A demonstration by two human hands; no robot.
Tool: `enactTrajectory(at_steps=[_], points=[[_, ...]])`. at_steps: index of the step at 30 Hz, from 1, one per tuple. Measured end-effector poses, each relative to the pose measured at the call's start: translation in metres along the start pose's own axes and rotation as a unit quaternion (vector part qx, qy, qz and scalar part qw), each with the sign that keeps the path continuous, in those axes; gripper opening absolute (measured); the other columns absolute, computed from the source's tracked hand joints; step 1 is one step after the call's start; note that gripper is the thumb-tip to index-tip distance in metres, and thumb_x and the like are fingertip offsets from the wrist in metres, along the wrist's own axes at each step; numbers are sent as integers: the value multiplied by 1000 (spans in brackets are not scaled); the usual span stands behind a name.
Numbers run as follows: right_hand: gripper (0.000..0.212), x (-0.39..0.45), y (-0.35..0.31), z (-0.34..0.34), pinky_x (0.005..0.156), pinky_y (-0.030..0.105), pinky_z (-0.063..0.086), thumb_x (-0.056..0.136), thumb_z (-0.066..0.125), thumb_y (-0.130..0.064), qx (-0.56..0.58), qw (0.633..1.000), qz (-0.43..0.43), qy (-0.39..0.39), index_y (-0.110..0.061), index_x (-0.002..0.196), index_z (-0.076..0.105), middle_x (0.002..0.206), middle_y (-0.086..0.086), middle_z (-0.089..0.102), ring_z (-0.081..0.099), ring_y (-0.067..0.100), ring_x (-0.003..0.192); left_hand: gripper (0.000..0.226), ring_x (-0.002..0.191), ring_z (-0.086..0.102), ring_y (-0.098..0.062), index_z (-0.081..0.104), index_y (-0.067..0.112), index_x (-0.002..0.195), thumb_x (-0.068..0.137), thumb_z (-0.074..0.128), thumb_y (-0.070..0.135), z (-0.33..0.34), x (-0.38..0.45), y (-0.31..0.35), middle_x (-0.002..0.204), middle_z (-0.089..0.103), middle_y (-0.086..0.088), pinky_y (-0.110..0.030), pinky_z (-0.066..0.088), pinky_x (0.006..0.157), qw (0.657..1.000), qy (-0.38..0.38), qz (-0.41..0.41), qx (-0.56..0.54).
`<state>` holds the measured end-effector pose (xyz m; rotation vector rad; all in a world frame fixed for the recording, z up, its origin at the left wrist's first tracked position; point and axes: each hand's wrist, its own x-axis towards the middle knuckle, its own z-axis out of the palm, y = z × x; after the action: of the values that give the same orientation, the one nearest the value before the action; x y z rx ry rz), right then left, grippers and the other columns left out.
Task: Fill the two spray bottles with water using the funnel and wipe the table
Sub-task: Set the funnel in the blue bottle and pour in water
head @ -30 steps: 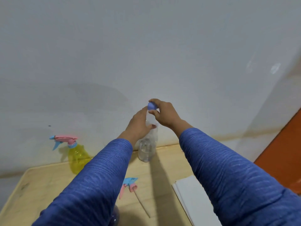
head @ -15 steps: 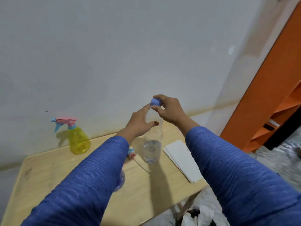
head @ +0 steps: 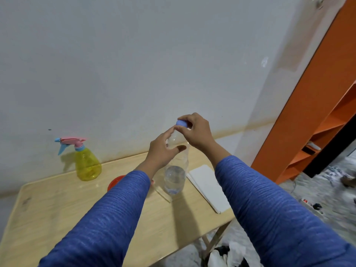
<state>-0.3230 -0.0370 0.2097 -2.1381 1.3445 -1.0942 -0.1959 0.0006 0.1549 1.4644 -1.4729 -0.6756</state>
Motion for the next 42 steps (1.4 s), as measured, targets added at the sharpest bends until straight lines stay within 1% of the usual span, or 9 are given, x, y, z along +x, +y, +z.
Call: enactTrajectory(at_steps=[3,7,10,15,17,20,25,33,42], points=[[29,10,1,-15,77,12,41,85,64,-18,9,995,-20,-99,-17,114,66,108,2,63,55,11,90,78,128,43,-10,36,32,141,75,76,34,-4,2,-3,140,48,4,-20,39,95,1000,-16,-3,-18],[35,25,1,-29,92,22,42,87,65,-25,4,975,-26,-221,-22,121,62,117,0,62,56,13,104,77,131,40,-10,36,31,142,76,75,35,-7,4,-5,141,46,3,-20,38,96,999,-37,-8,-29],[31,28,2,-26,80,15,42,82,71,-25,-1,985,-41,-169,-20,112,68,102,0,58,55,15,93,77,132,40,-11,36,32,142,76,74,36,-5,6,-4,143,45,3,-21,37,99,999,-40,-14,-32],[37,34,5,-32,103,31,44,86,63,-9,44,971,-40,-231,-15,123,61,123,3,62,59,17,113,79,133,38,-9,31,29,145,78,73,33,-2,6,-6,144,42,4,-18,35,98,998,-37,-17,-45],[41,36,4,-33,103,30,43,87,65,-15,21,970,-51,-238,-17,127,58,127,2,60,57,16,115,79,135,35,-8,31,30,145,78,73,33,-2,6,-7,145,41,5,-19,35,102,997,-41,-17,-55],[33,39,4,-31,96,33,47,83,70,-22,-13,974,-77,-215,-20,116,66,114,3,63,59,20,105,78,135,34,-9,30,31,145,79,72,33,-1,6,-7,146,39,3,-26,34,108,997,-49,-17,-60],[35,45,7,-36,99,25,46,86,59,-1,47,961,-74,-261,-18,116,65,114,-3,65,59,13,109,78,131,34,-2,27,27,145,81,71,27,1,5,-8,148,36,4,-24,31,109,995,-45,-25,-87],[34,41,21,-37,100,28,46,88,52,6,122,952,-103,-263,-15,111,65,116,-1,62,59,17,112,72,123,29,14,26,23,145,85,65,21,18,-5,-6,145,31,14,2,28,95,989,-1,-14,-150],[31,55,25,-40,97,23,47,87,57,1,115,948,-140,-262,-12,114,65,118,3,63,60,15,109,65,137,29,-5,30,20,144,87,62,12,26,-7,-7,149,33,5,-7,26,102,981,44,-10,-187]])
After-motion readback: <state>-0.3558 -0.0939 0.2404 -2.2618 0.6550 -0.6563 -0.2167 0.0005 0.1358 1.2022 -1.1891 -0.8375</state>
